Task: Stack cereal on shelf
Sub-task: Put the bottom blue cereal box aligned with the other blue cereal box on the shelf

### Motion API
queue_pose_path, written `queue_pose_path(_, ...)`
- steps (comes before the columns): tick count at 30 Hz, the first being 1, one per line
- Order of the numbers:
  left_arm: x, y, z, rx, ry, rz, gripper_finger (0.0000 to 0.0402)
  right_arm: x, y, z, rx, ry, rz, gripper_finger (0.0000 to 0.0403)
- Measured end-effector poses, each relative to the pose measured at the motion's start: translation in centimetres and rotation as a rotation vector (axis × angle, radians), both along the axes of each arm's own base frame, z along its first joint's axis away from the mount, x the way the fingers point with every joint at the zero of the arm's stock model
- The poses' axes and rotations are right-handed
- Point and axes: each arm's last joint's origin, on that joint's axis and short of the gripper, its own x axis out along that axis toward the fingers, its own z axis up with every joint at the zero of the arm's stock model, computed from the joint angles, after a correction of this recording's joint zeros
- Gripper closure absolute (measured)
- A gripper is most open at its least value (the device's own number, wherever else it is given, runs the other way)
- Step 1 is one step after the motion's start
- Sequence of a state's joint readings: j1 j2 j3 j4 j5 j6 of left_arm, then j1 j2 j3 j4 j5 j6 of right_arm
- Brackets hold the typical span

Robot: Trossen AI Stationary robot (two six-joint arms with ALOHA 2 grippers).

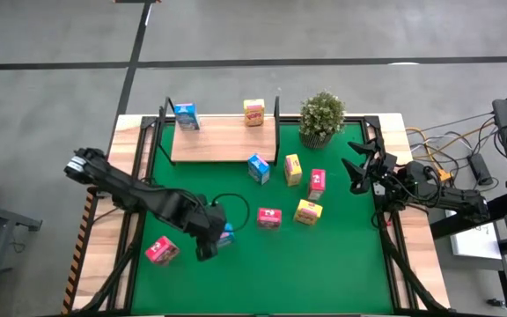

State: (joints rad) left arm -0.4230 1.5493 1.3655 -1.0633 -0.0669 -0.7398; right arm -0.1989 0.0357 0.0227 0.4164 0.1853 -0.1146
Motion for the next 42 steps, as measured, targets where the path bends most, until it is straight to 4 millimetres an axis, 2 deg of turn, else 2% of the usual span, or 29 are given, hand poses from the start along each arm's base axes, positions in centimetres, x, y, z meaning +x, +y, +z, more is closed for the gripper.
queue_pose_path(6,0.4,-0.2,-0.7,0.067,0.001,-0.091,0.0164,0.0,0.0,0.0,0.001,0.0,0.0,0.0129)
queue_pose_path(11,0.6,-0.2,-0.6,0.14,-0.04,-0.101,0.0124,0.0,0.0,0.0,0.002,0.0,0.001,0.0129)
queue_pose_path(19,1.5,-0.6,-1.8,0.13,-0.045,-0.099,0.013,0.0,0.0,0.0,0.003,0.0,0.002,0.0129)
queue_pose_path(33,0.7,0.3,-4.6,0.05,-0.111,-0.049,0.0137,0.0,0.0,-0.1,0.009,0.004,0.004,0.0129)
queue_pose_path(42,0.1,0.6,-5.1,0.006,-0.142,-0.043,0.0202,0.0,0.0,-0.1,0.009,0.004,0.004,0.0129)
